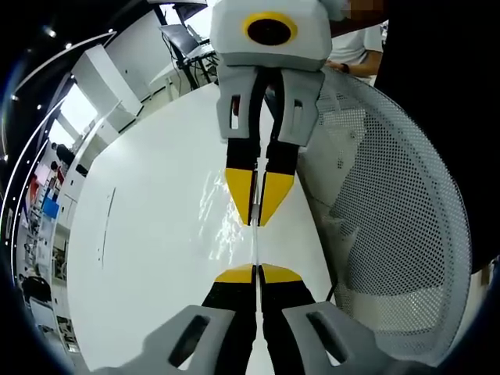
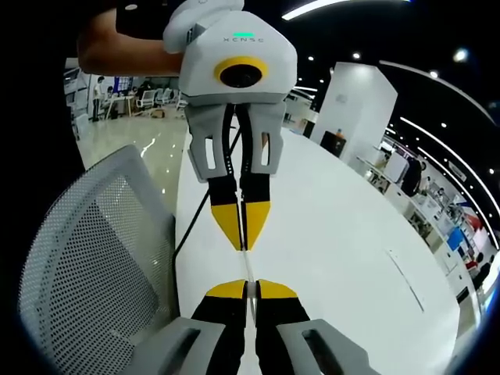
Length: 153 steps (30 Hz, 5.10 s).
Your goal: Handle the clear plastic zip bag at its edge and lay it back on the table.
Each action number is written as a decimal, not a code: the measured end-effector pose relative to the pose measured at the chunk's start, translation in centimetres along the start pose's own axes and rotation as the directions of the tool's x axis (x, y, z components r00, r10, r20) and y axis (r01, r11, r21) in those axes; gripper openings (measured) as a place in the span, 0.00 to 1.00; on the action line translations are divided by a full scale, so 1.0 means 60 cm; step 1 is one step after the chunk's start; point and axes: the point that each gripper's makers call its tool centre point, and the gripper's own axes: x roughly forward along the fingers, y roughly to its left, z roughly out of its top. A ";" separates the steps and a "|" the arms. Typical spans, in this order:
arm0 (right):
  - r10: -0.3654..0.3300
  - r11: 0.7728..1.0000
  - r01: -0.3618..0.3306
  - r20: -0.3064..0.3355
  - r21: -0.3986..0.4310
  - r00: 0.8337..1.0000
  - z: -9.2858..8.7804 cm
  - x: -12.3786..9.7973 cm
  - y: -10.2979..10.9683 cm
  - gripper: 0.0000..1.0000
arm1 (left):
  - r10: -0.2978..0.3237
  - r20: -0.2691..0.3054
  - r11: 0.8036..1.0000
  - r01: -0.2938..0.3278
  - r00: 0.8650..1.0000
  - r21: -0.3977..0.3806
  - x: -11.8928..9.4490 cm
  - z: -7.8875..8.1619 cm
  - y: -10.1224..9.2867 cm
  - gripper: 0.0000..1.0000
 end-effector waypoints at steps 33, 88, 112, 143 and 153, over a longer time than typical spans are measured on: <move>0.003 1.000 -0.003 0.002 0.014 1.000 -0.002 -0.006 -0.004 0.00 | 0.007 -0.004 1.000 -0.007 1.000 -0.023 -0.009 -0.010 0.001 0.00; 0.017 1.000 -0.017 0.002 -0.020 1.000 0.008 0.001 0.002 0.00 | -0.021 0.009 0.999 0.020 1.000 0.038 0.012 0.004 0.002 0.01; 0.013 1.000 -0.013 0.015 -0.014 1.000 0.014 0.001 0.001 0.00 | -0.007 0.014 0.999 0.006 1.000 0.053 0.010 0.004 0.003 0.00; 0.019 1.000 -0.018 0.013 -0.013 1.000 0.011 0.001 0.004 0.00 | -0.015 0.006 0.999 0.015 1.000 0.028 0.008 -0.005 0.000 0.00; 0.015 1.000 -0.015 0.018 -0.005 1.000 0.011 0.000 0.004 0.00 | -0.013 0.011 1.000 0.013 1.000 0.028 0.007 -0.006 0.001 0.00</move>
